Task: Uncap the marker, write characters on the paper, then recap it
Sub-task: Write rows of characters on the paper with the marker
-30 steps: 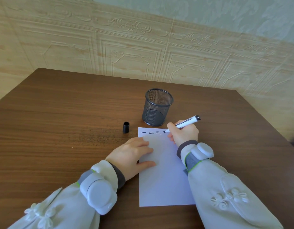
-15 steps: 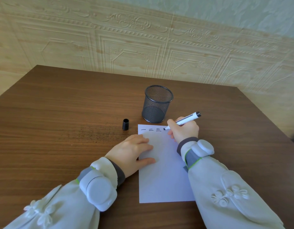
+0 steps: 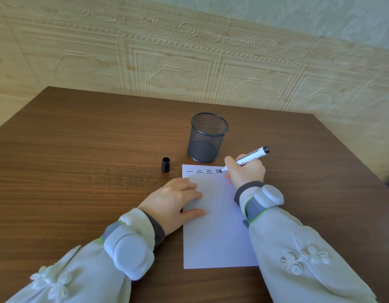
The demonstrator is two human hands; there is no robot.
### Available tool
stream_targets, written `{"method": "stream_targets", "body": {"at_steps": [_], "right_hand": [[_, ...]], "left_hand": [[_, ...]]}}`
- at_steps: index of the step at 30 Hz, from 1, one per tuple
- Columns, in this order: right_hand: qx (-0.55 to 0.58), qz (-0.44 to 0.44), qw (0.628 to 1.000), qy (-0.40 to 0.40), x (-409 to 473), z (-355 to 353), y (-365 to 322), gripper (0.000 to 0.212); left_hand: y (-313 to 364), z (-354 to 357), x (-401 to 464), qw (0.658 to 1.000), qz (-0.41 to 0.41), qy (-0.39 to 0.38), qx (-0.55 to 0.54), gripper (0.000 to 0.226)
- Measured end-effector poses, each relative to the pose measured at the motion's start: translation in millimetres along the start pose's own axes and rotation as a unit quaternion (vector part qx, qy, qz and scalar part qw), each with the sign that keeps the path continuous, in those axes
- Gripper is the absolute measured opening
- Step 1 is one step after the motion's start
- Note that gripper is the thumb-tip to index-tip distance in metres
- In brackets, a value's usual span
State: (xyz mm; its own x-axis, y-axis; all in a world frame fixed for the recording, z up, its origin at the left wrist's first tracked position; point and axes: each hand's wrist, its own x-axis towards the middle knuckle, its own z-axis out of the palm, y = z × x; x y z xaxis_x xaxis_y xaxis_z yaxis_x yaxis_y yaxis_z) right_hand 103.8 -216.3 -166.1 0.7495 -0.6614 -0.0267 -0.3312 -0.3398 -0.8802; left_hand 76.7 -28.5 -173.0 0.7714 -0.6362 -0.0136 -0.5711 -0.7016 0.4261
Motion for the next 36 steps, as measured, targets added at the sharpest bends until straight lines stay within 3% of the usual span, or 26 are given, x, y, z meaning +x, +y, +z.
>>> {"method": "stream_targets", "body": {"at_steps": [8,15,24,36], "right_hand": [[-0.034,-0.035,0.998,-0.038,-2.7,1.9,0.6,0.021],[-0.046,0.008,0.998,0.041,3.2,0.2,4.7,0.019],[0.048,0.053,0.996,0.045,5.5,-14.0,-2.0,0.019],[0.034,-0.022,0.999,-0.008,9.3,-21.3,10.0,0.024]], "left_hand": [[-0.2,-2.2,0.7,1.000,-0.002,-0.009,0.000,0.051],[0.7,-0.4,-0.8,1.000,0.004,0.003,-0.005,0.051],[1.3,-0.7,-0.3,1.000,-0.006,-0.009,-0.004,0.051],[0.4,0.5,0.2,1.000,-0.008,-0.009,-0.011,0.050]]}}
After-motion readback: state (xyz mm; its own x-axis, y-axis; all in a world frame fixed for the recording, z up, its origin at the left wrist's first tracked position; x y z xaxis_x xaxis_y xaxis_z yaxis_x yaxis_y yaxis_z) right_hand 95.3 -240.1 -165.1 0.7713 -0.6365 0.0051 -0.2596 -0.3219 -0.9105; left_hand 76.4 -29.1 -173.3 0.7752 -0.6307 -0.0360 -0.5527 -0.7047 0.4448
